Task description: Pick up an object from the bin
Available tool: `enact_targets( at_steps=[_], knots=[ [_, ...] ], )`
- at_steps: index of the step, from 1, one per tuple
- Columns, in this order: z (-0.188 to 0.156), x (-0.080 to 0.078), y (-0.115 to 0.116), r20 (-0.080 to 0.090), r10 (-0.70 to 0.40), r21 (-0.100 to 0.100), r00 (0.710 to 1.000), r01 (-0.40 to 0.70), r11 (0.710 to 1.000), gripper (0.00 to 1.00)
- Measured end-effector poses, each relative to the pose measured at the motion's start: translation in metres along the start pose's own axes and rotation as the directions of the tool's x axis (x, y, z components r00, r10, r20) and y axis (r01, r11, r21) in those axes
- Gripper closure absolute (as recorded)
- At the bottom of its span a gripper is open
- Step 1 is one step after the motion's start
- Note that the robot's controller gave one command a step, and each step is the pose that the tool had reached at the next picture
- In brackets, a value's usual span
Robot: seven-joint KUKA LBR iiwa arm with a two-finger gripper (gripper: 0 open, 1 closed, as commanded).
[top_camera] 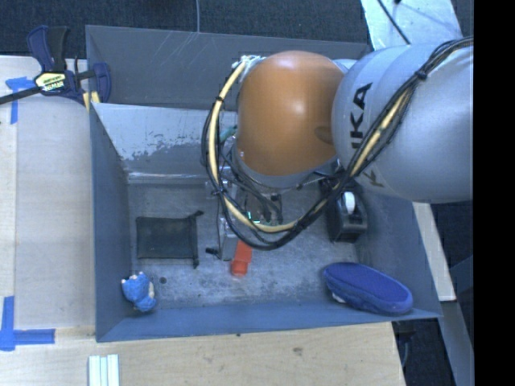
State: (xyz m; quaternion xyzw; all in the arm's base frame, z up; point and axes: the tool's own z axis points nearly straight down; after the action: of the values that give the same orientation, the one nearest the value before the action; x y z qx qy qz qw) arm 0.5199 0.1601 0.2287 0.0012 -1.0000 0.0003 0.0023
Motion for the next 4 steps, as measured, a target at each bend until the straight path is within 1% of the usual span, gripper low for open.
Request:
enact_targets(
  at_steps=[1,2,3,4],
  knots=[
    [0.163,-0.039,0.038,0.001,0.092,0.0,0.996,-0.092,0.996,0.0],
    [0.127,-0.044,0.085,0.012,-0.25,-0.002,0.968,0.25,0.968,0.0],
    [0.128,-0.035,0.063,0.005,0.082,-0.001,0.997,-0.082,0.997,0.0],
    [0.159,-0.062,0.047,0.007,0.264,-0.003,0.964,-0.264,0.964,0.0]
  ],
)
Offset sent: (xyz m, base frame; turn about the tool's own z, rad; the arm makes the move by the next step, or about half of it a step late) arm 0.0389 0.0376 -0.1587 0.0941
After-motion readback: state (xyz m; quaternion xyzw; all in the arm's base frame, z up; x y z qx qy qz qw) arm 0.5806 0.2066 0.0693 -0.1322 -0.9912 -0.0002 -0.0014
